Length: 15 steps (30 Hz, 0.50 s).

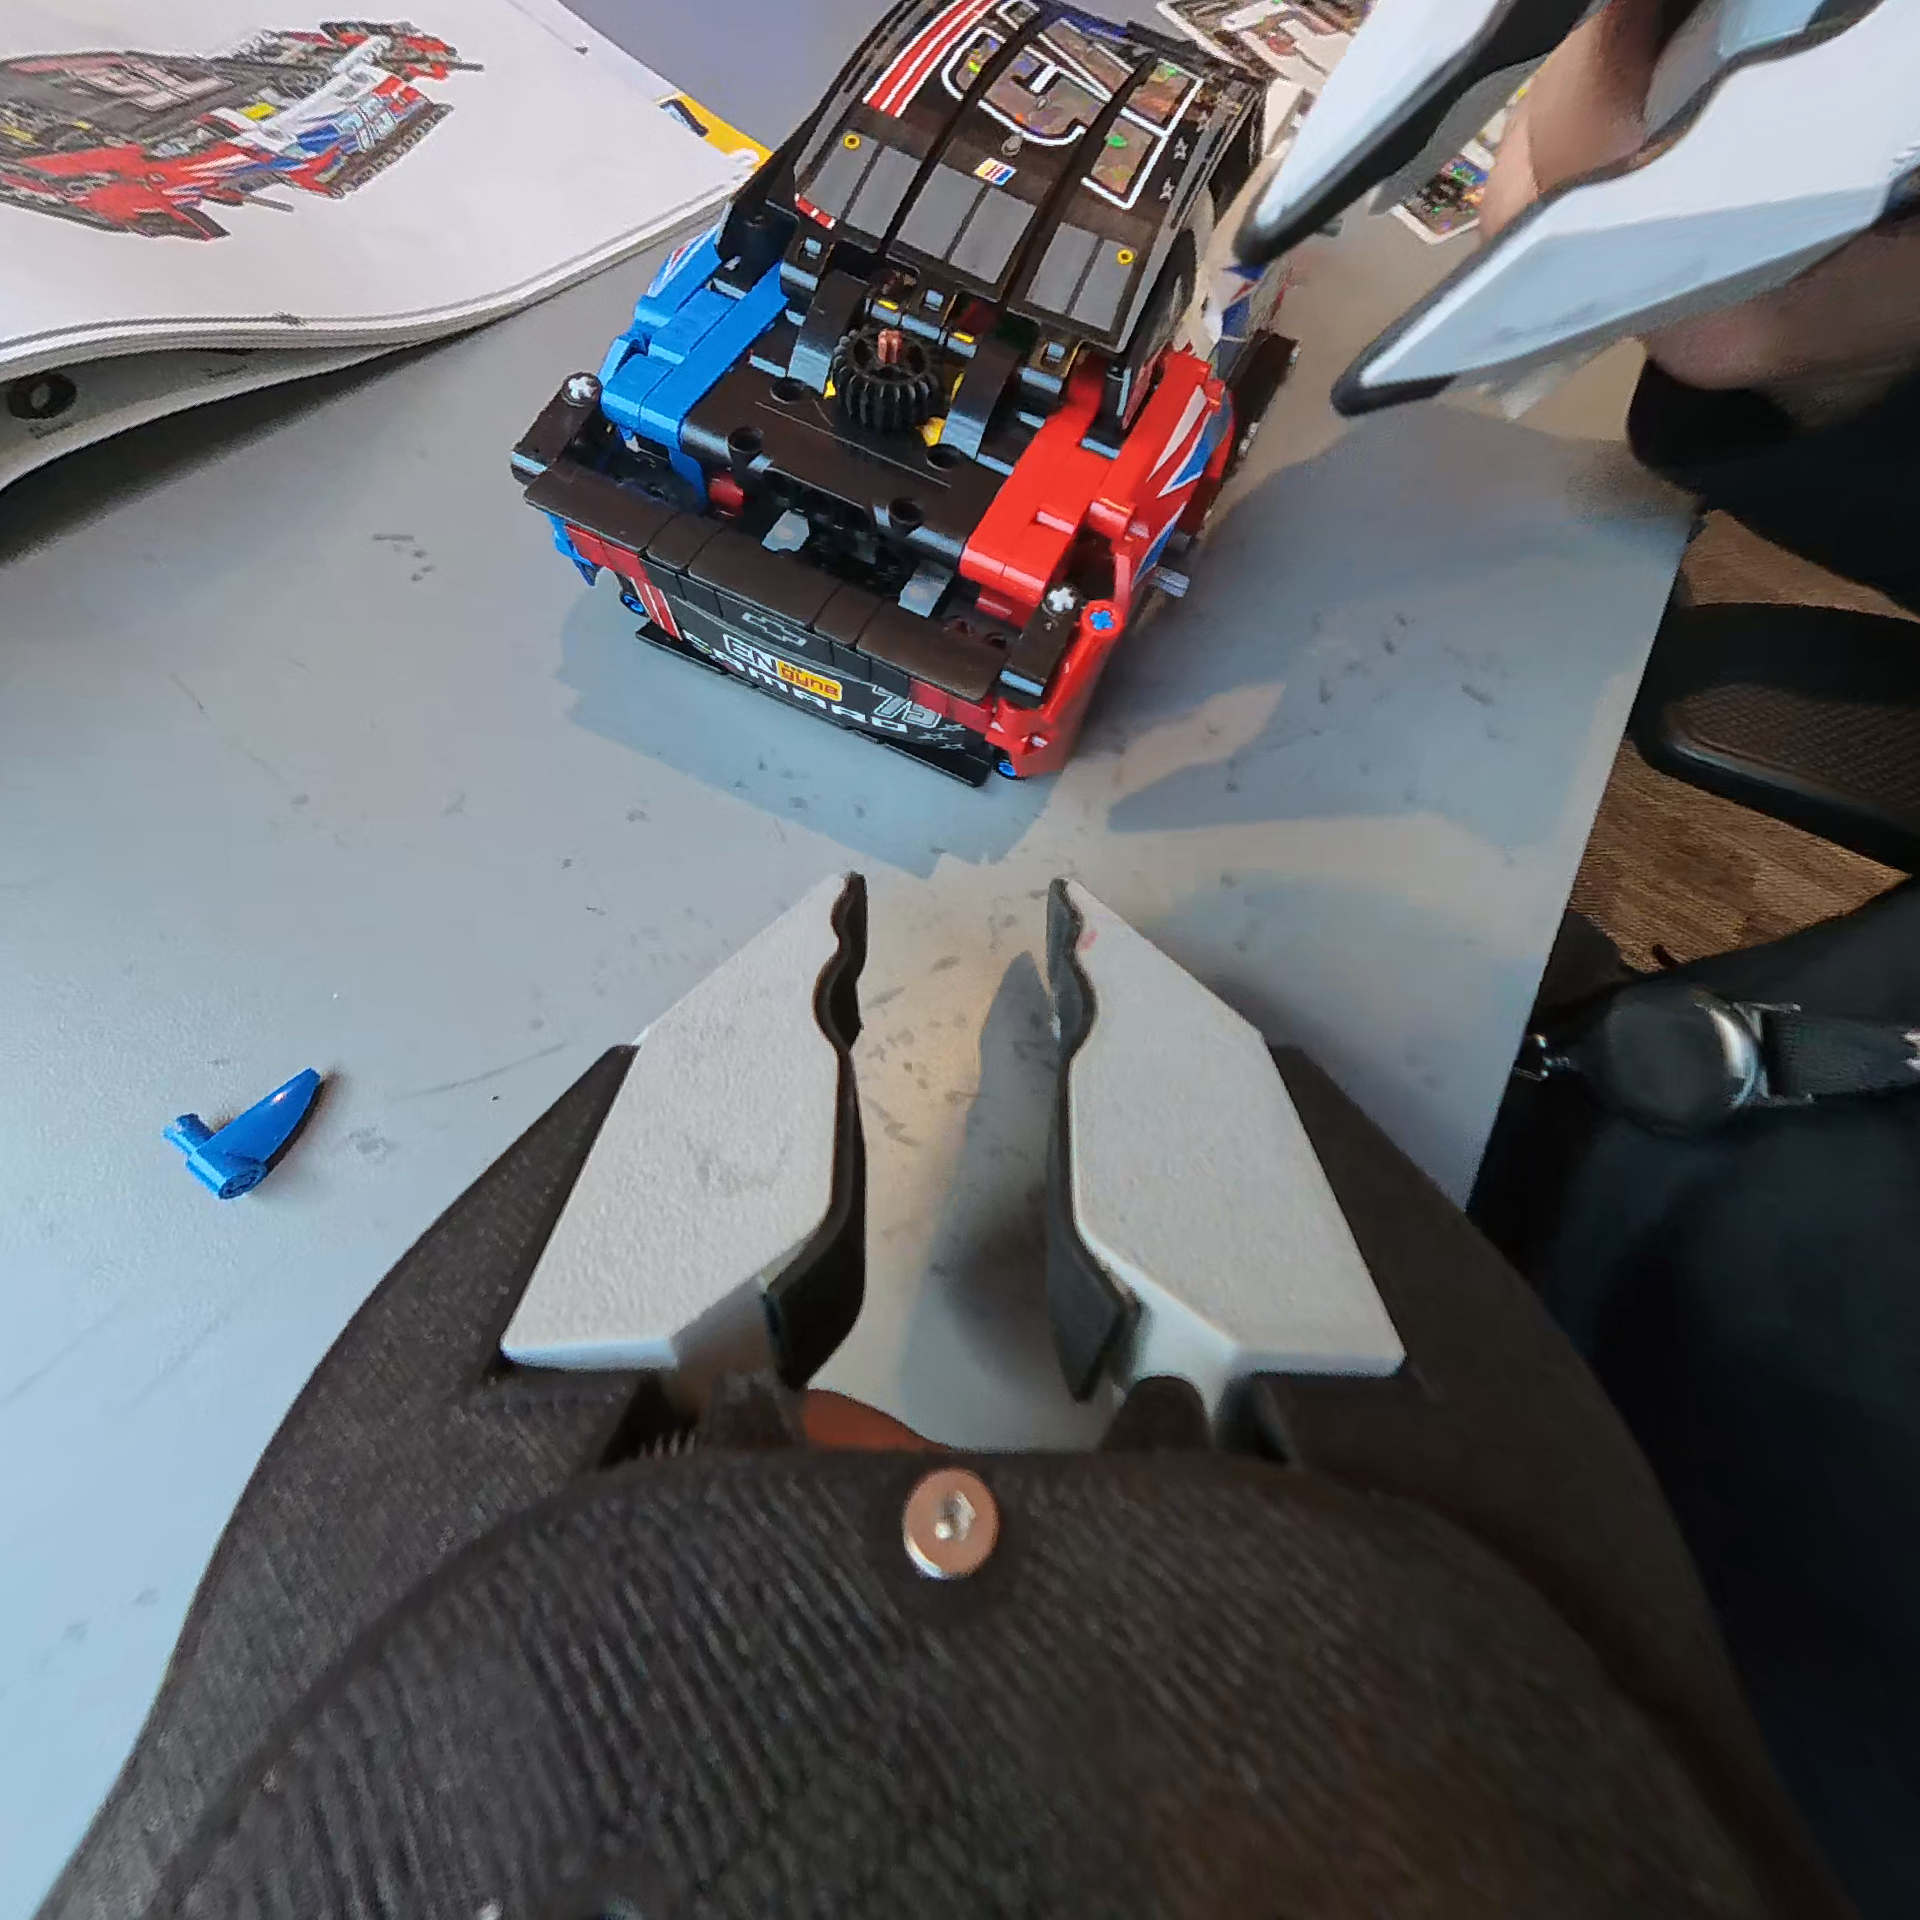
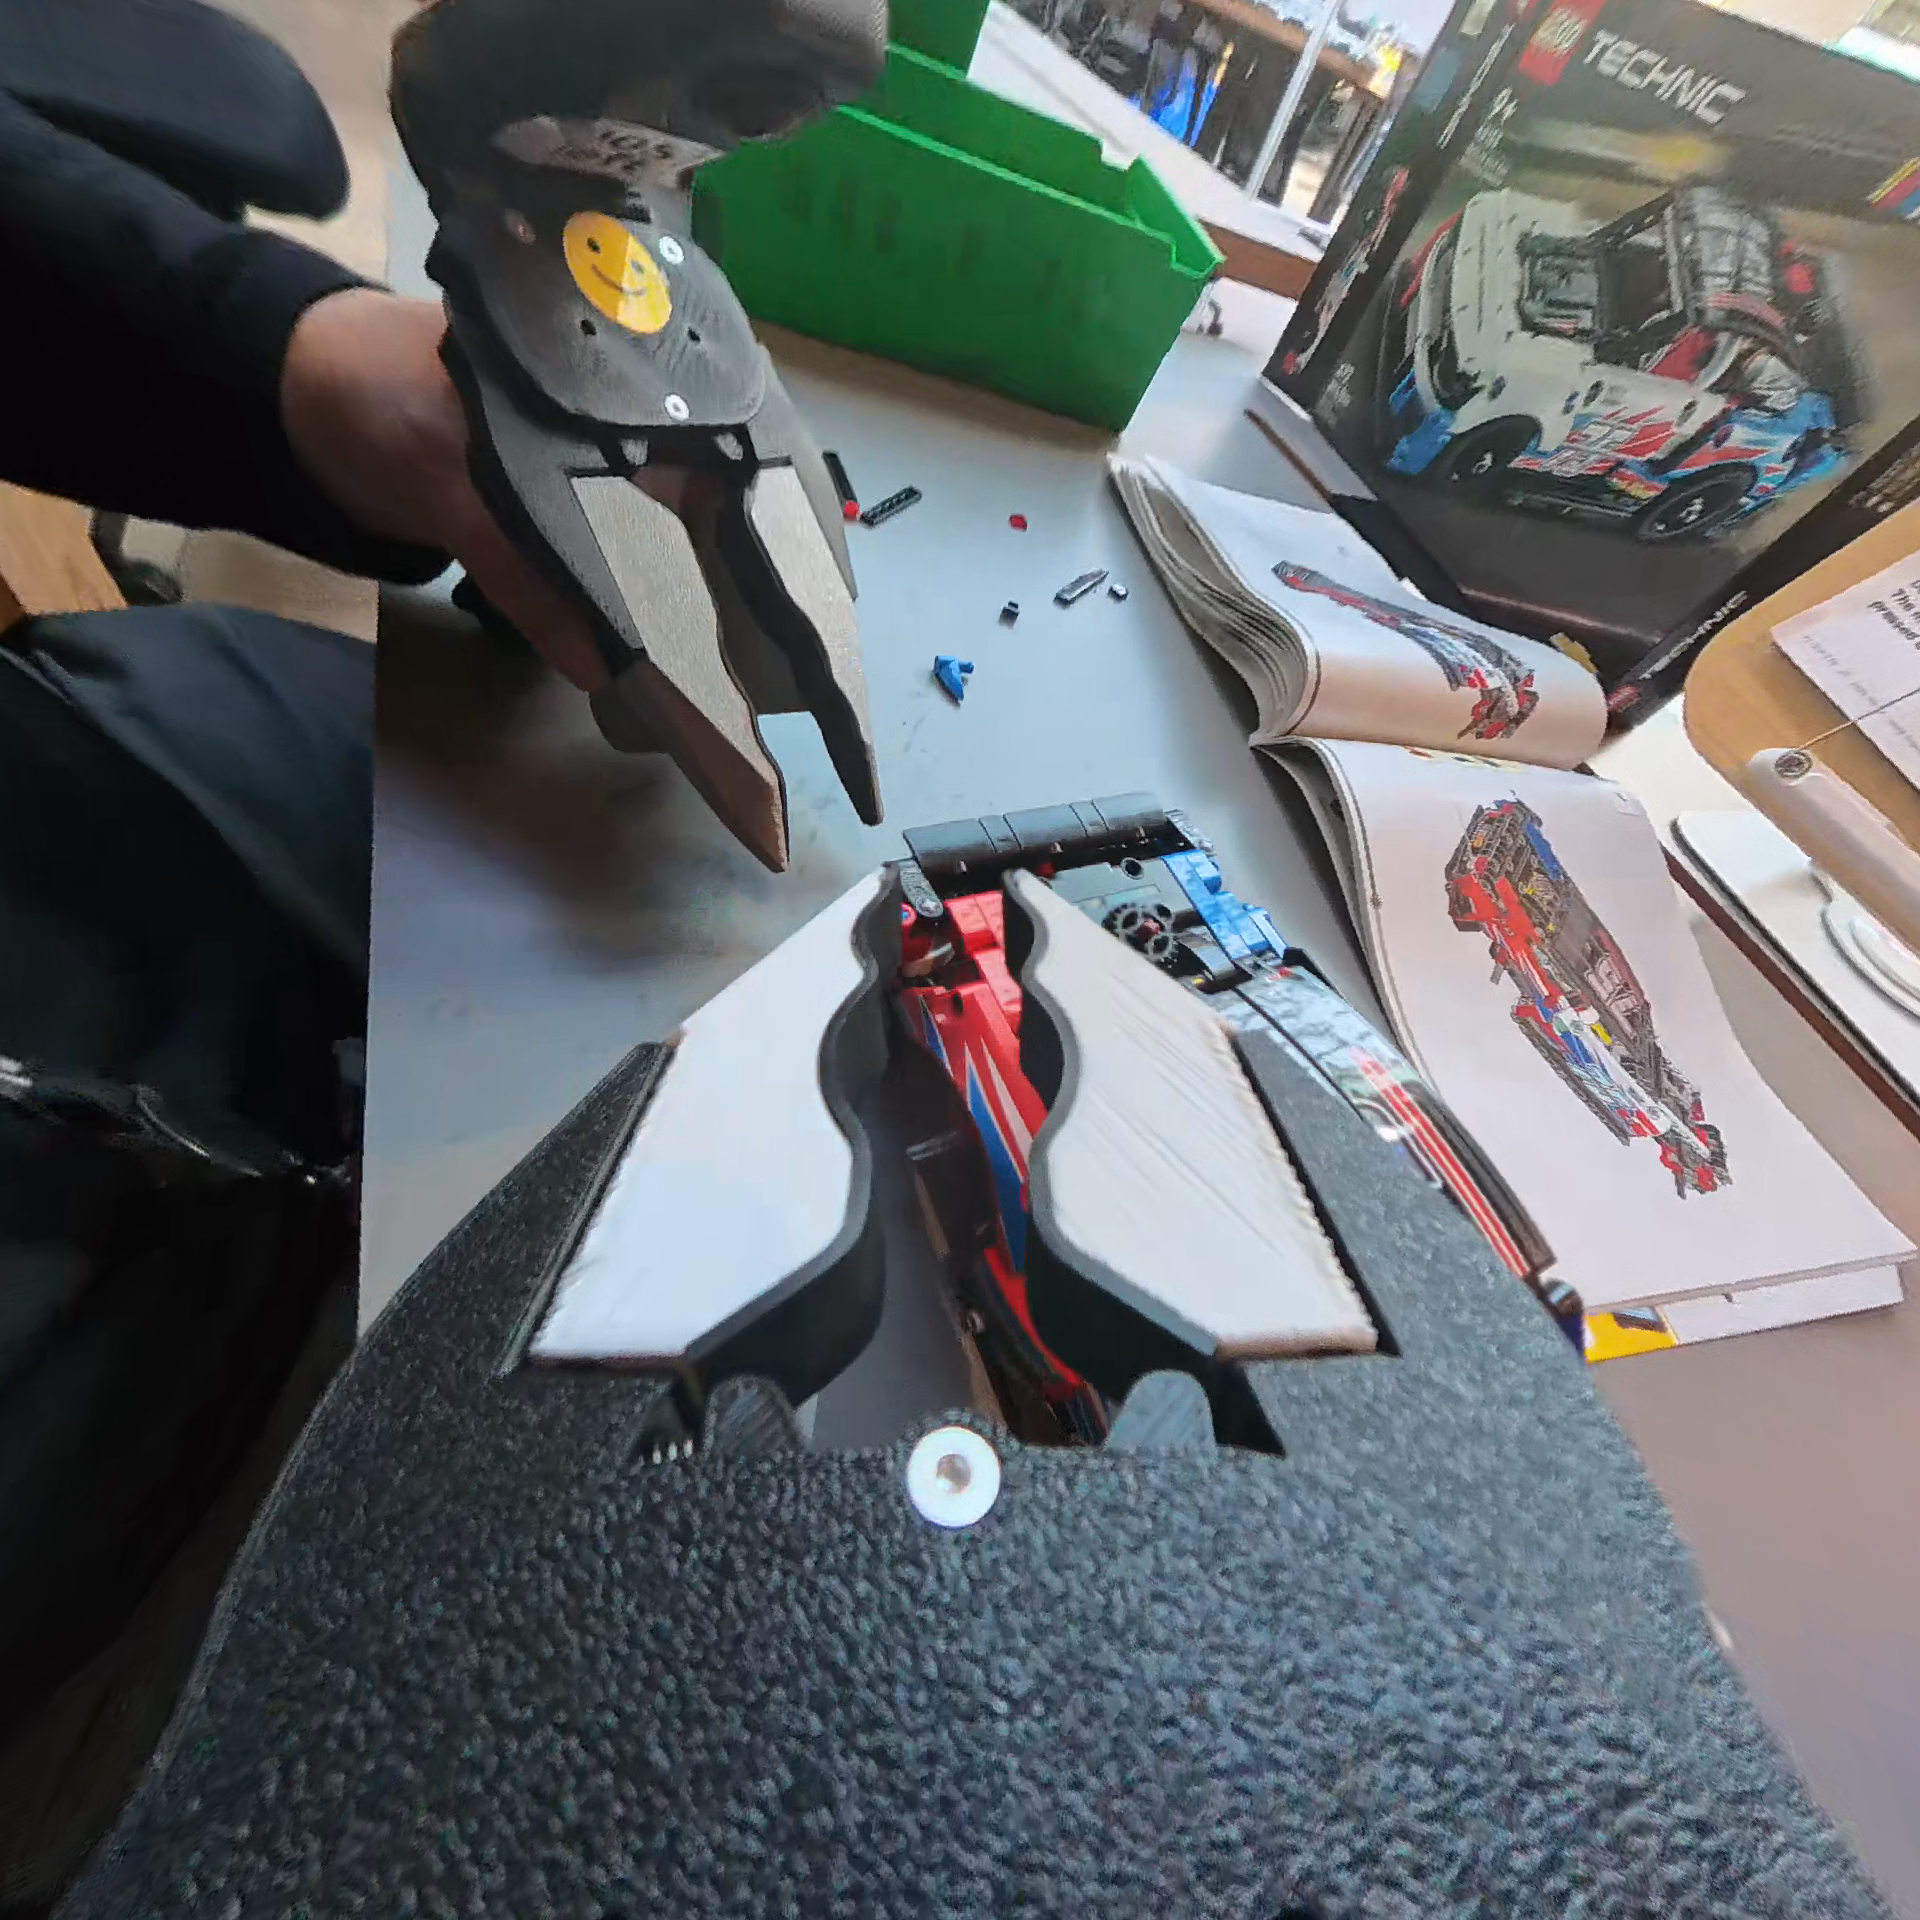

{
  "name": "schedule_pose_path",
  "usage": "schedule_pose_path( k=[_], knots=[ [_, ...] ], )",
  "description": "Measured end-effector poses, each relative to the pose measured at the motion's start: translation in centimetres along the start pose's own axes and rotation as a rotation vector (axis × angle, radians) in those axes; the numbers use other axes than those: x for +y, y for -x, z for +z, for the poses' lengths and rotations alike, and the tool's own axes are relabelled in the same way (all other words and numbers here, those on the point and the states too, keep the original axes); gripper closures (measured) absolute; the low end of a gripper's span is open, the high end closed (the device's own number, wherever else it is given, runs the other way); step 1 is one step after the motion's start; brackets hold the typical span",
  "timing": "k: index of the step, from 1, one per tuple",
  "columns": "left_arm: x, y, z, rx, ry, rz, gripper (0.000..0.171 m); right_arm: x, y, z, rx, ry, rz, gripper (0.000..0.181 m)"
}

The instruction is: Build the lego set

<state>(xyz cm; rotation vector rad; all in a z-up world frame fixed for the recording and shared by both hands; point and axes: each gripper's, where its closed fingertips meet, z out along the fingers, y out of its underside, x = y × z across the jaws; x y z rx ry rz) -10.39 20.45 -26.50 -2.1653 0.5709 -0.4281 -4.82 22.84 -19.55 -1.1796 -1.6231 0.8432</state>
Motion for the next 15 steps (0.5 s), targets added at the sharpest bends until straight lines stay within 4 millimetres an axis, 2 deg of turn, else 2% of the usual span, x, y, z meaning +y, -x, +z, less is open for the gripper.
schedule_pose_path(
  k=[7, 15],
  knots=[
    [0.1, 0.2, 0.1, -0.016, 0.005, -0.004, 0.142, 1.4, -2.5, -1.1, 0.142, -0.094, 0.068, 0.163],
    [0.7, 0.3, 0.6, 0.004, 0.054, -0.041, 0.144, 0.6, -2.9, -1.9, 0.155, -0.164, 0.073, 0.163]
  ],
)
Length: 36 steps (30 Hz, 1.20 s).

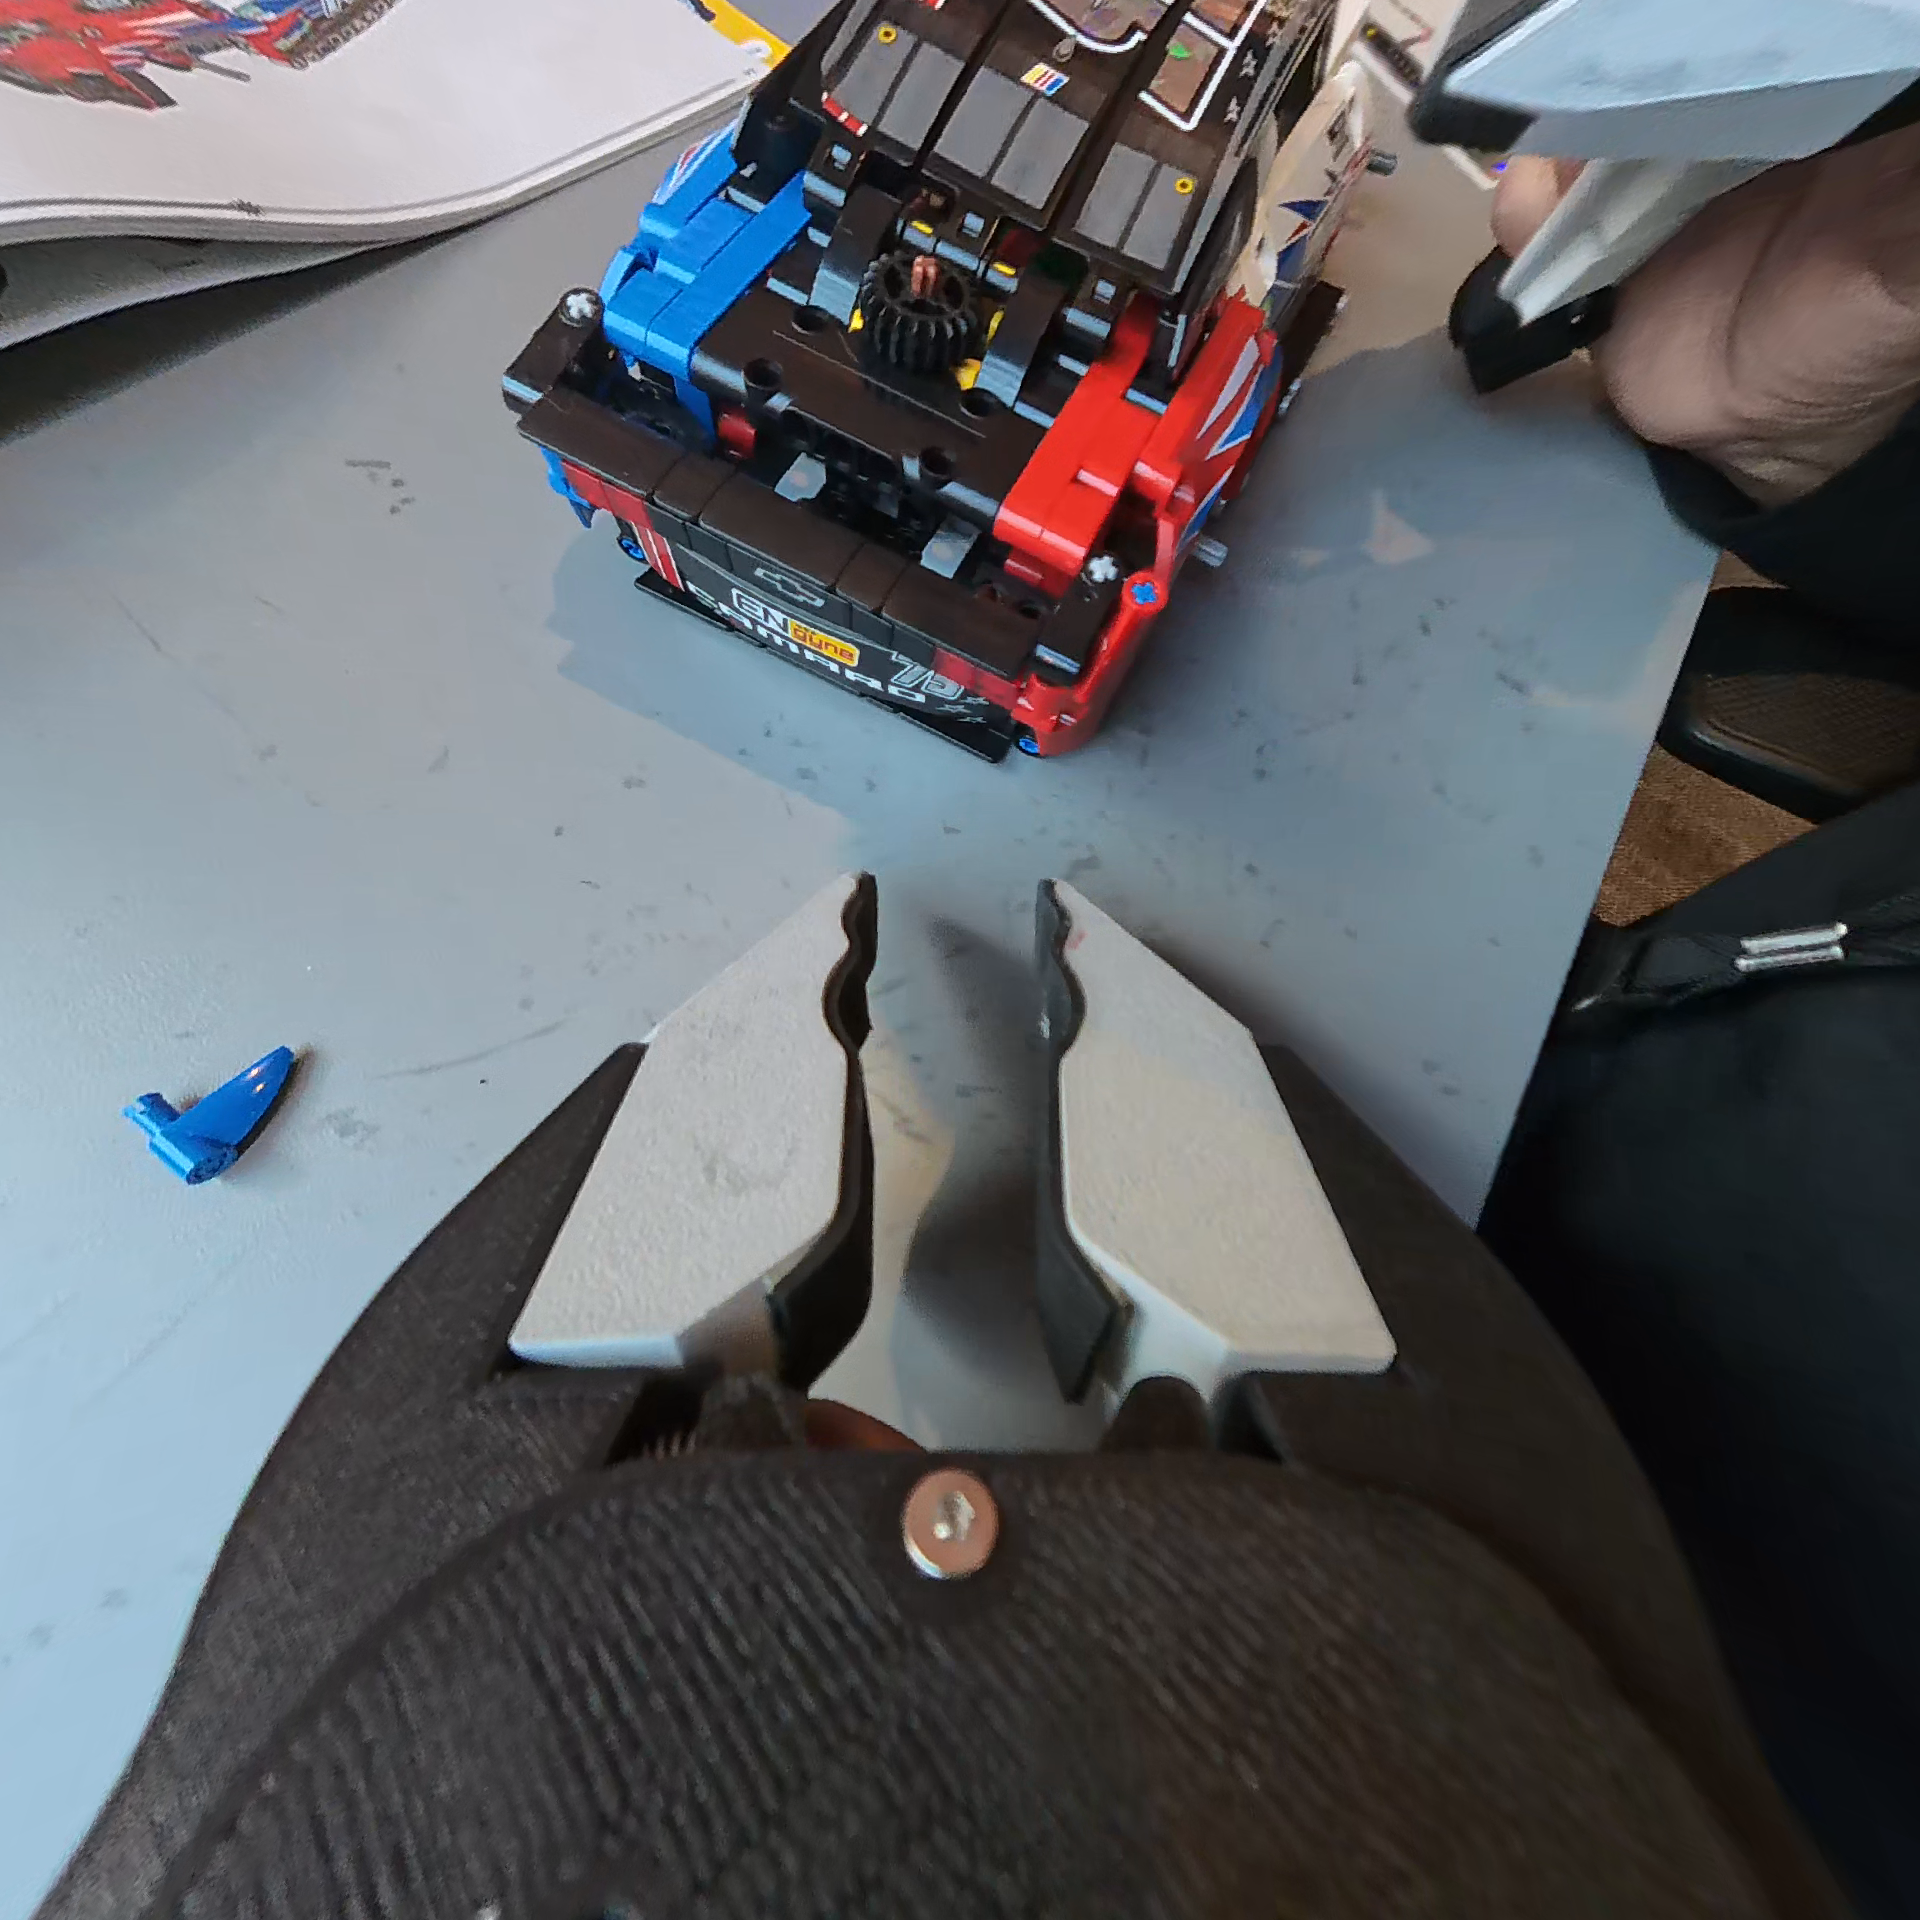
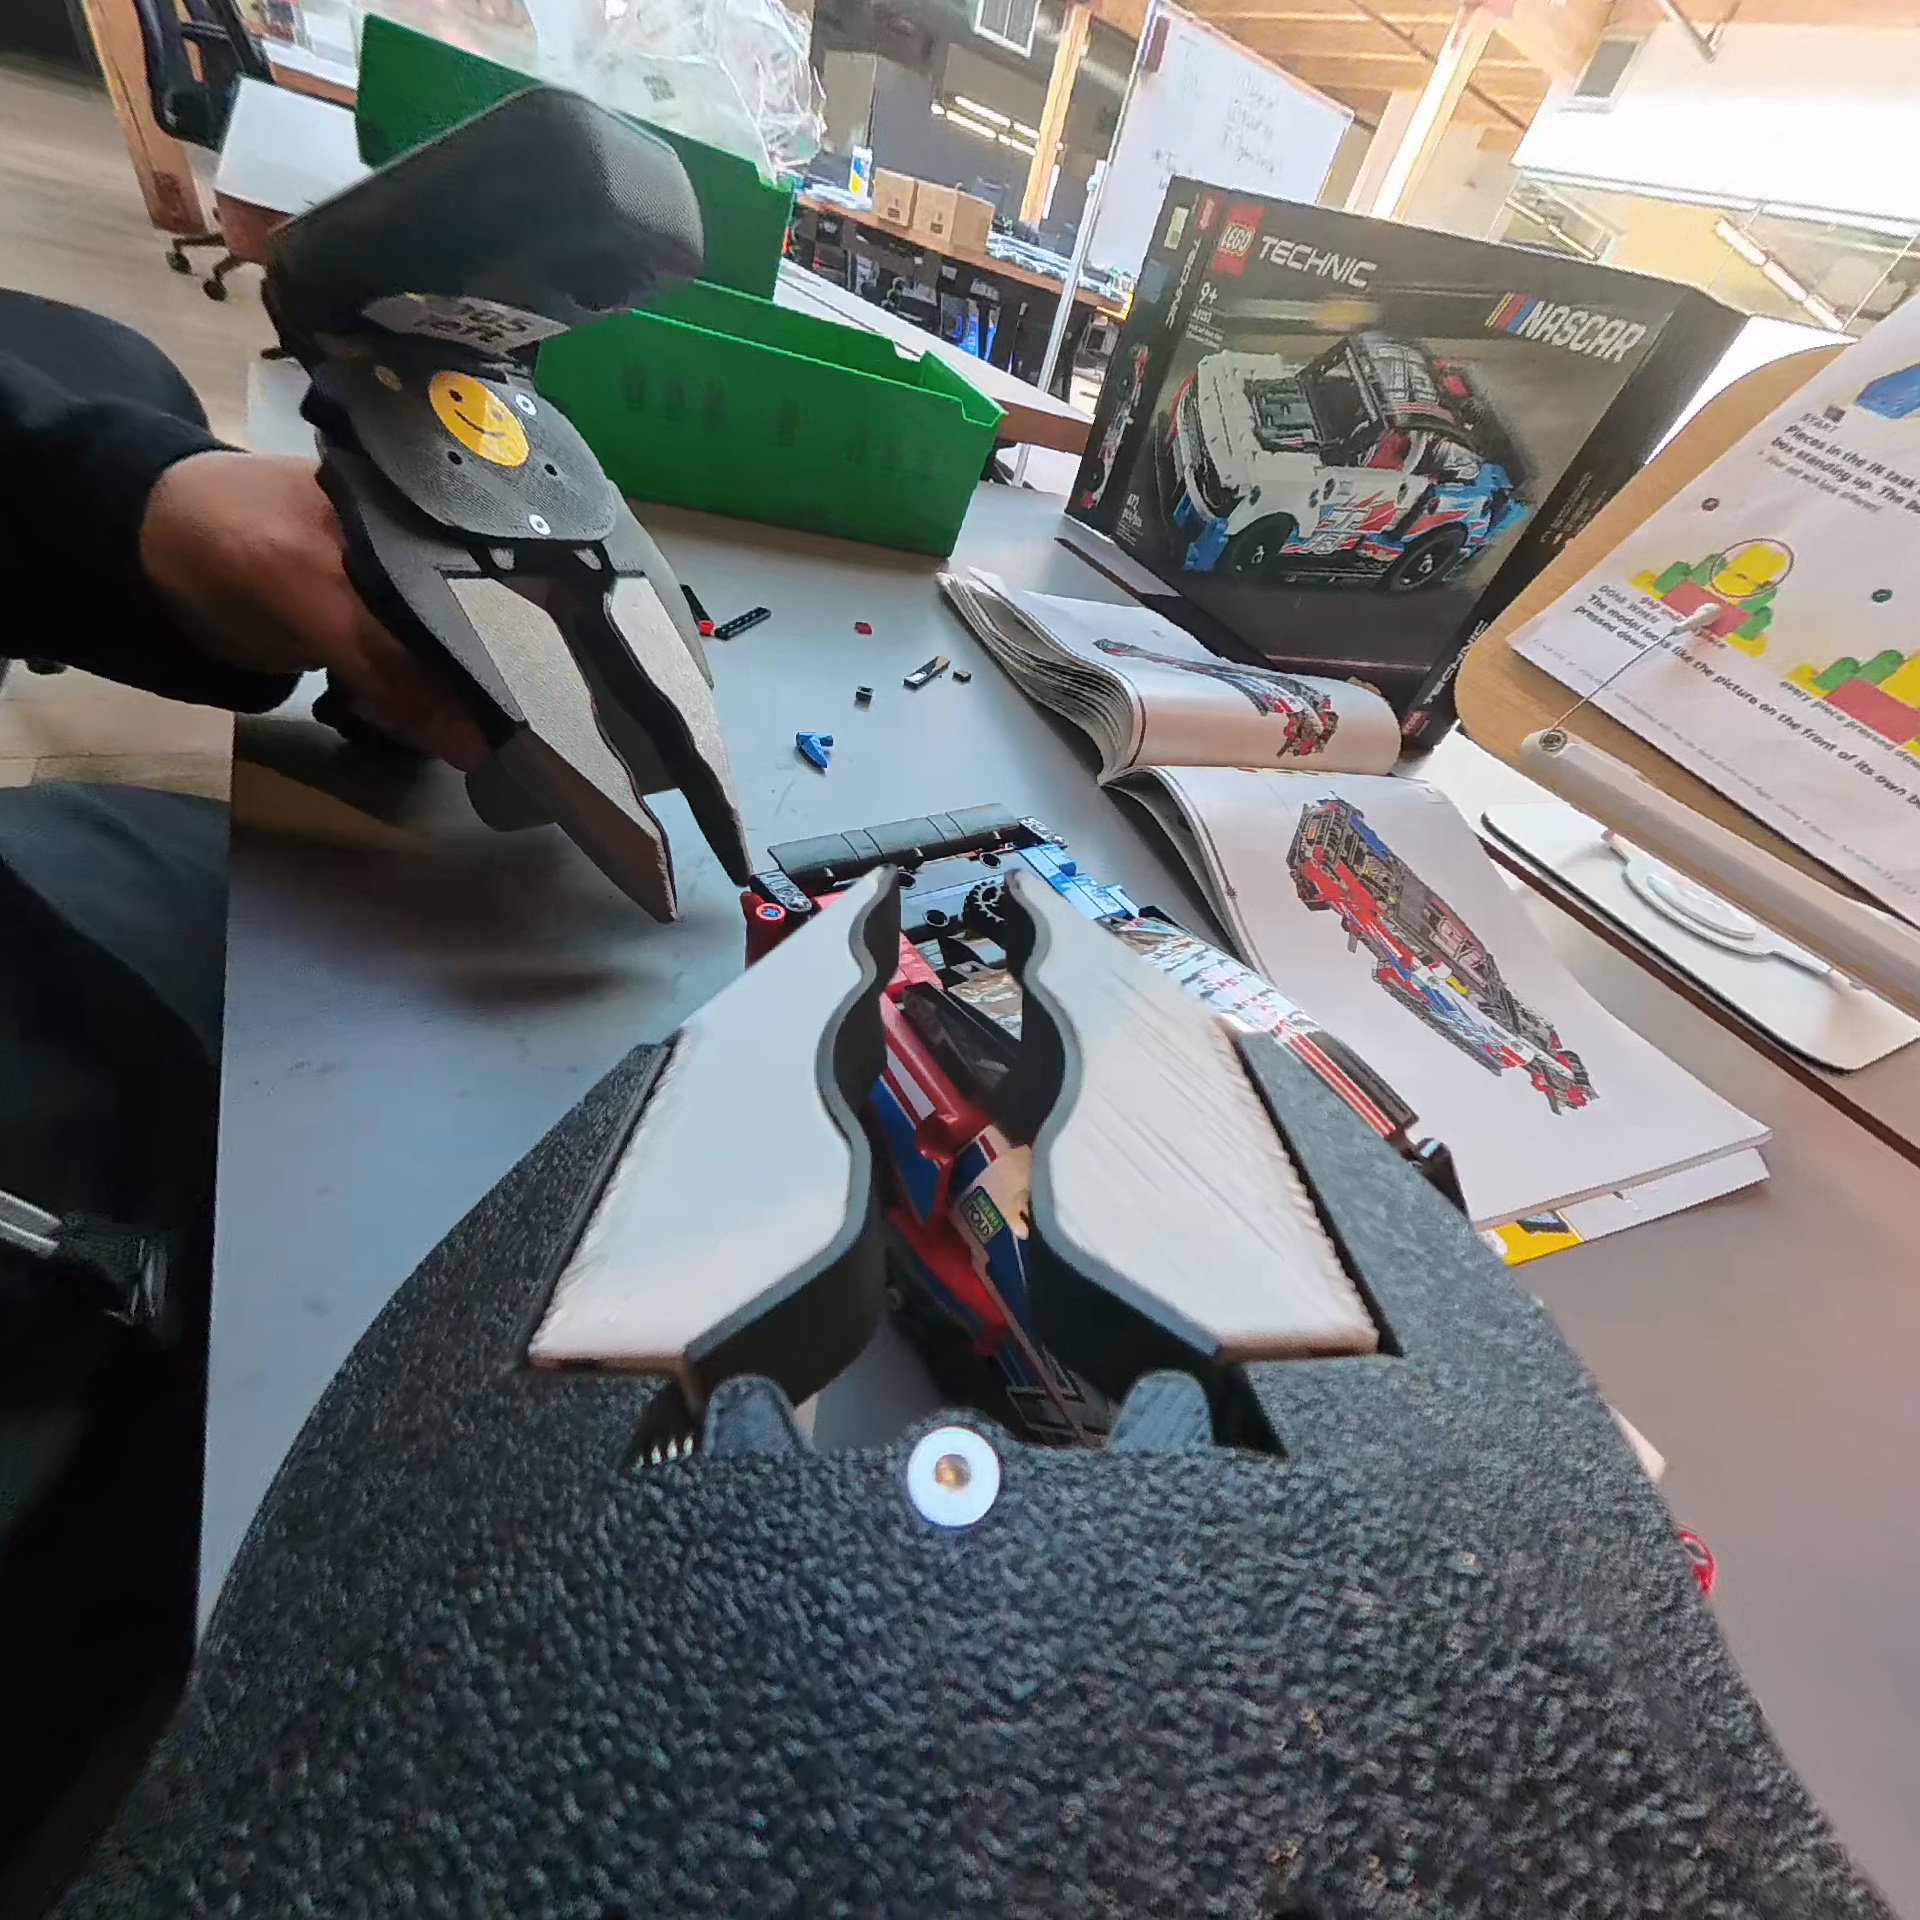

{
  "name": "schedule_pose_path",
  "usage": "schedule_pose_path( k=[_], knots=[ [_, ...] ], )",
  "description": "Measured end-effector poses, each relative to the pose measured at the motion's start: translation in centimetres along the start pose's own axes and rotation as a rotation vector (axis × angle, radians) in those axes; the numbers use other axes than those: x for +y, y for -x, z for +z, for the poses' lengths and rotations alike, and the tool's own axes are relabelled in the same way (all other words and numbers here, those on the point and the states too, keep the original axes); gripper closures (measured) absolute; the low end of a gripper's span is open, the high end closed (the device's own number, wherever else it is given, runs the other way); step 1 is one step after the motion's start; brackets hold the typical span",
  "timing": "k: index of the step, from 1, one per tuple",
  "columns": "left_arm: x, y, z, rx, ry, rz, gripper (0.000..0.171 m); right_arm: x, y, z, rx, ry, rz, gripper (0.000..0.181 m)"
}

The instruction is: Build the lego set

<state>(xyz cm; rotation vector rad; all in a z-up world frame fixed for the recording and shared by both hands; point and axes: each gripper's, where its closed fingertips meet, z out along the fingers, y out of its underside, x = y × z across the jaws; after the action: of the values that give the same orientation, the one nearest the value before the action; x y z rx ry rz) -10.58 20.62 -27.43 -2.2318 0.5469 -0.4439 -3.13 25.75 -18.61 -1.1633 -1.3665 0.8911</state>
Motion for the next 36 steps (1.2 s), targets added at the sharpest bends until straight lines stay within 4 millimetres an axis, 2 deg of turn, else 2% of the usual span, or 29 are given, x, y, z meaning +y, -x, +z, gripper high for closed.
schedule_pose_path(
  k=[4, 11, 13, 20, 29, 33, 36],
  knots=[
    [0.3, 0.2, 0.3, -0.003, 0.03, -0.017, 0.144, -0.5, -1.0, -0.6, 0.029, -0.039, 0.034, 0.163],
    [0.1, -0.1, 1.0, 0.02, 0.049, -0.02, 0.14, -1.0, -4.5, -2.4, 0.103, -0.145, 0.21, 0.159],
    [0.1, -0.2, 1.1, 0.03, 0.05, -0.015, 0.138, -0.9, -5.1, -2.6, 0.108, -0.152, 0.249, 0.153],
    [0.0, -0.6, 0.9, 0.015, 0.034, -0.005, 0.136, -0.6, -6.1, -3.0, 0.186, -0.146, 0.249, 0.152],
    [1.4, 0.2, -2.1, -0.064, 0.02, 0.011, 0.129, 0.1, -8.6, -4.8, 0.315, -0.174, 0.344, 0.139],
    [1.1, 0.1, -2.5, -0.07, 0.038, 0.004, 0.125, 0.4, -8.6, -5.7, 0.357, -0.156, 0.335, 0.138],
    [1.0, -0.6, -3.6, -0.104, 0.027, 0.041, 0.125, 0.6, -8.3, -6.3, 0.383, -0.135, 0.314, 0.14]
  ],
)
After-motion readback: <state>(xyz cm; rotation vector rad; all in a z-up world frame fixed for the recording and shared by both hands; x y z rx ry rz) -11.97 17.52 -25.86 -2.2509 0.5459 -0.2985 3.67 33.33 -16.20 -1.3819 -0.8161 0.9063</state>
